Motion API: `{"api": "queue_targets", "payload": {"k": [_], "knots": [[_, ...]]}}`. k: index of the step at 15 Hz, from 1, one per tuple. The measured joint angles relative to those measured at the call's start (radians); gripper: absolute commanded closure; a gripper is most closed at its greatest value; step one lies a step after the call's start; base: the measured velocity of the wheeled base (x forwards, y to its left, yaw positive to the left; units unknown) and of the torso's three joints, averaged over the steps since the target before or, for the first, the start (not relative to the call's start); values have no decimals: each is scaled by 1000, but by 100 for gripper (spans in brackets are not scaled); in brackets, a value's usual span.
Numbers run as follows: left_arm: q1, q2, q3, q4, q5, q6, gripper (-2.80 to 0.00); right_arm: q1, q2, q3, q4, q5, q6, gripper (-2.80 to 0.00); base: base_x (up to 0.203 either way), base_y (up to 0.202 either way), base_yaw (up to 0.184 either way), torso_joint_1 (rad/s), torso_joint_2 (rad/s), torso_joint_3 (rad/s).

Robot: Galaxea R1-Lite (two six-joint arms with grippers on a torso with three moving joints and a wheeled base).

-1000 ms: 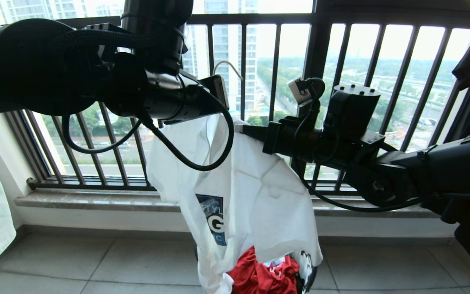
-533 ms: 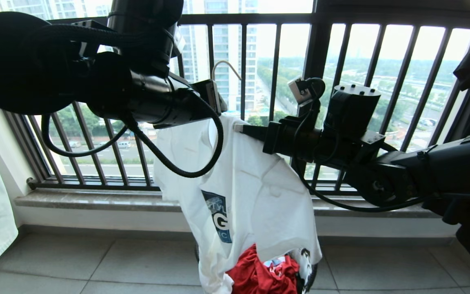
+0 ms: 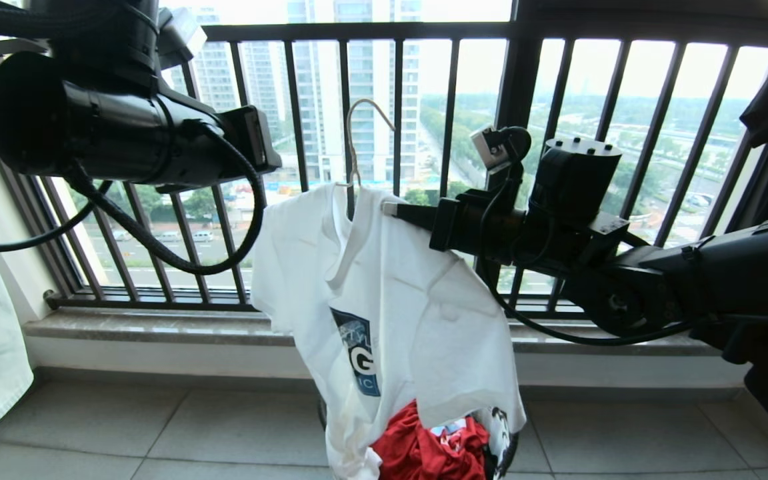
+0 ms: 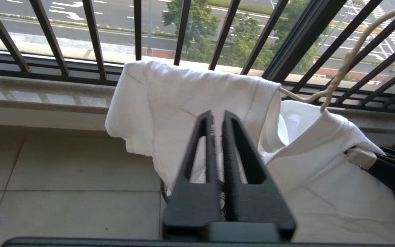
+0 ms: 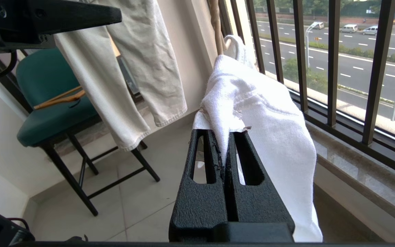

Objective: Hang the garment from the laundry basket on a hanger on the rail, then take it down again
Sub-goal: Hang the clothes on the clothes rack

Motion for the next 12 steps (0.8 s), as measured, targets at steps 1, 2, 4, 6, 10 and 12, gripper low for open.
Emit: {"api": "queue_targets", "payload": {"k": [1,2,4,6,10,12], "knots": [[52,-7,-2,4,-48,47,0,0,0,0,0,0,0,0,0,0,0,0,0,0],[116,-15,-6,16,-133,100,0,0,-1,0,1,0,1,0,0,0,0,0,0,0],[264,-24,-34,64,-359,208,0,0,-1,0,3,1,2,0,0,0,0,0,0,0],[412,-7,-103,136,-609,356,0,1,-1,0,5,10,2,0,0,0,0,0,0,0],[555,119,-283,317,-927,790,0,0,-2,1,33,24,3,0,0,0,0,0,0,0],[554,190,-321,281,-905,928,0,0,-4,1,35,35,3,0,0,0,0,0,0,0]]}}
